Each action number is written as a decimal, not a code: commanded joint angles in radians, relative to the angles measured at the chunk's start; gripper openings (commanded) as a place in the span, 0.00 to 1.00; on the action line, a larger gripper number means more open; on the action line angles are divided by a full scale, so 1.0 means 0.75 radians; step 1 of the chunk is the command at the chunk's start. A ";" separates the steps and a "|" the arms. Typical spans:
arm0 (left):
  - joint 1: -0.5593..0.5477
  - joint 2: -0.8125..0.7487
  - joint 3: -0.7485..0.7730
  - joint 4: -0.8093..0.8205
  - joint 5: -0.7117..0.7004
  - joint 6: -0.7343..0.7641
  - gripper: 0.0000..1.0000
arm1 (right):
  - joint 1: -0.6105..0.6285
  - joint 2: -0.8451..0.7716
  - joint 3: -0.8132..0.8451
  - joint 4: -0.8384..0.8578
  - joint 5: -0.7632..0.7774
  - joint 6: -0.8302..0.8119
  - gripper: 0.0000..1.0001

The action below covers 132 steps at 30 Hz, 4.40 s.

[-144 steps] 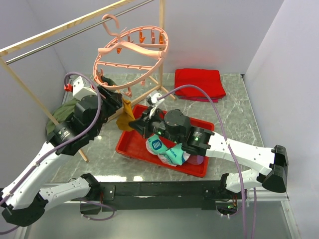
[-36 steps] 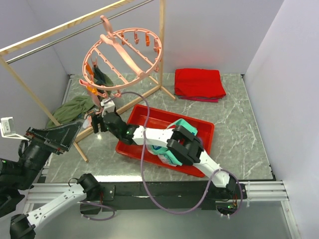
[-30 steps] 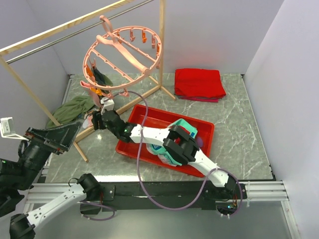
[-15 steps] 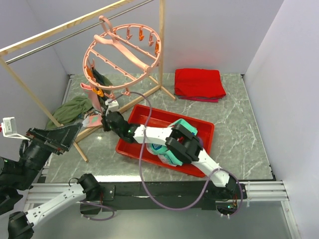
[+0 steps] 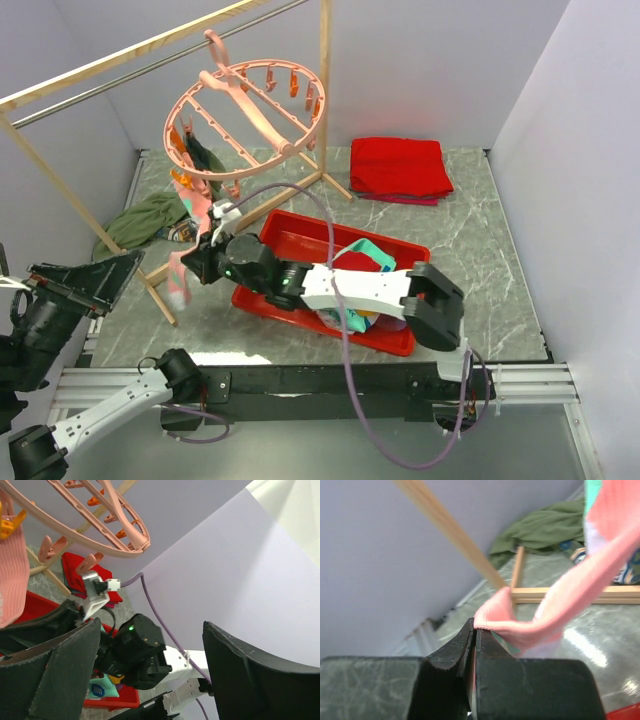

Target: Remove the socks clipped to the hanger

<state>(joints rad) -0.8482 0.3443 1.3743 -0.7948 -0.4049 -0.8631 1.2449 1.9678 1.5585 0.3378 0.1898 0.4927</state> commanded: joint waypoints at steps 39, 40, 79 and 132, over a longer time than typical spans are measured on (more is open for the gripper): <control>-0.014 0.271 -0.386 0.432 0.051 -0.254 0.84 | -0.404 -1.198 -0.740 -0.277 -1.400 0.218 0.06; -0.014 0.271 -0.396 0.466 0.041 -0.262 0.84 | -0.414 -1.200 -0.738 -0.258 -1.435 0.255 0.06; 0.489 0.623 -0.458 0.873 0.488 -0.283 0.80 | -0.674 -1.182 -0.650 0.386 -1.873 0.879 0.00; 0.526 -0.021 -0.298 0.074 0.603 -0.144 0.95 | -0.782 -1.160 -0.677 -0.465 -1.302 0.398 0.00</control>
<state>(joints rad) -0.4530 0.3862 1.1416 -0.5926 0.0326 -0.9588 0.6628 1.0393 0.9852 -0.1581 -0.7437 0.7441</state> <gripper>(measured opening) 0.940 0.054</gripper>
